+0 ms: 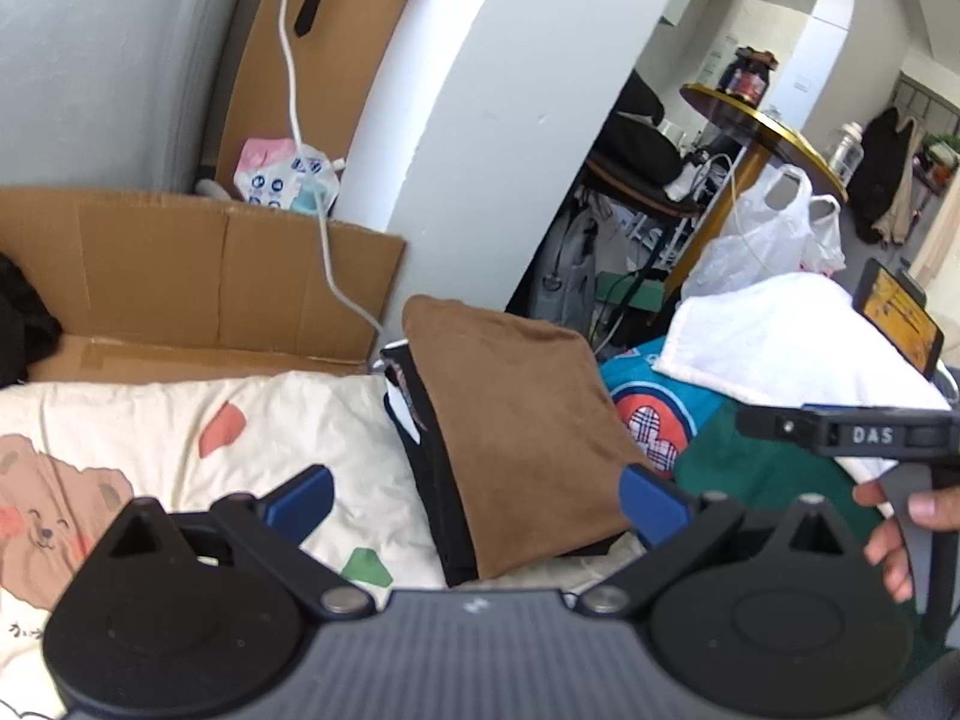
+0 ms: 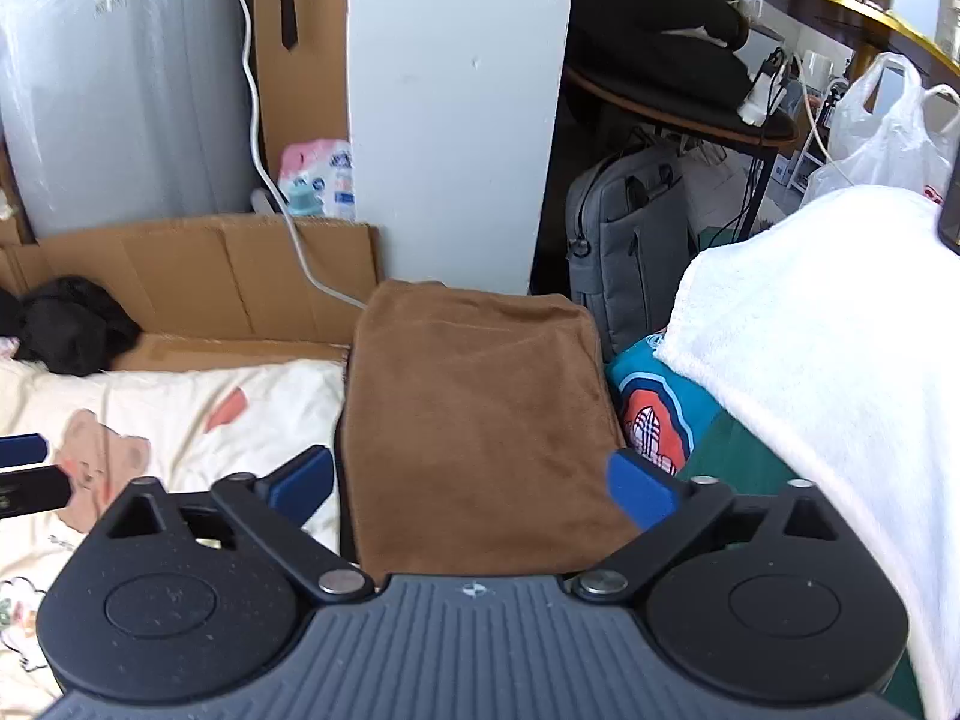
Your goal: Fold clothes
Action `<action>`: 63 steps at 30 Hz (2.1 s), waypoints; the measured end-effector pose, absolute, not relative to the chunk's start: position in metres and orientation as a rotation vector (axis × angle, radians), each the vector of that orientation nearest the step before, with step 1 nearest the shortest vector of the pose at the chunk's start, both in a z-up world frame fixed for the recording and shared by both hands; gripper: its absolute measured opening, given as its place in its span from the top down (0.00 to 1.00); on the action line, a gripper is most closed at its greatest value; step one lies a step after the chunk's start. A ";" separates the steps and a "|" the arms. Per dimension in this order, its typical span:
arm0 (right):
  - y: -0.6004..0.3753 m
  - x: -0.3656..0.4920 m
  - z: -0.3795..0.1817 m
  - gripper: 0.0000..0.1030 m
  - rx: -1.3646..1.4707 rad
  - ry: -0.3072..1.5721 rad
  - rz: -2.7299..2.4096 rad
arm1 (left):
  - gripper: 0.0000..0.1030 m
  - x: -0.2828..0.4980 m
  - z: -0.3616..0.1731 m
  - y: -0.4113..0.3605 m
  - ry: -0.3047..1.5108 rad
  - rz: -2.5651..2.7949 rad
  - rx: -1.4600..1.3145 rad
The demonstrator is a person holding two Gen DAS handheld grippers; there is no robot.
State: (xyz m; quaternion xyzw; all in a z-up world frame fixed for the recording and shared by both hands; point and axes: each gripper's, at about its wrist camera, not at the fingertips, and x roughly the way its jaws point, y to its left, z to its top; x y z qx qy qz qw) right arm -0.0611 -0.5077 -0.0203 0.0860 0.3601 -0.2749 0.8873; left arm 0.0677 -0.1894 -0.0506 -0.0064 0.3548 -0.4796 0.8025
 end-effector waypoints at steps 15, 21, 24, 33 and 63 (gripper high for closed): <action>-0.482 -0.091 0.011 0.00 0.229 0.699 -0.565 | 0.00 0.040 -0.004 -0.199 0.710 -0.942 0.128; -0.475 -0.105 0.025 0.00 0.340 0.636 -0.566 | 0.00 0.021 0.011 -0.205 0.668 -0.925 0.205; -0.471 -0.109 0.023 0.00 0.355 0.623 -0.583 | 0.00 0.010 0.015 -0.205 0.645 -0.927 0.231; -0.454 -0.126 0.015 0.00 0.328 0.587 -0.634 | 0.00 -0.002 0.018 -0.199 0.592 -0.893 0.223; -0.417 -0.107 -0.021 0.00 0.309 0.623 -0.633 | 0.00 -0.012 -0.003 -0.166 0.542 -0.820 0.123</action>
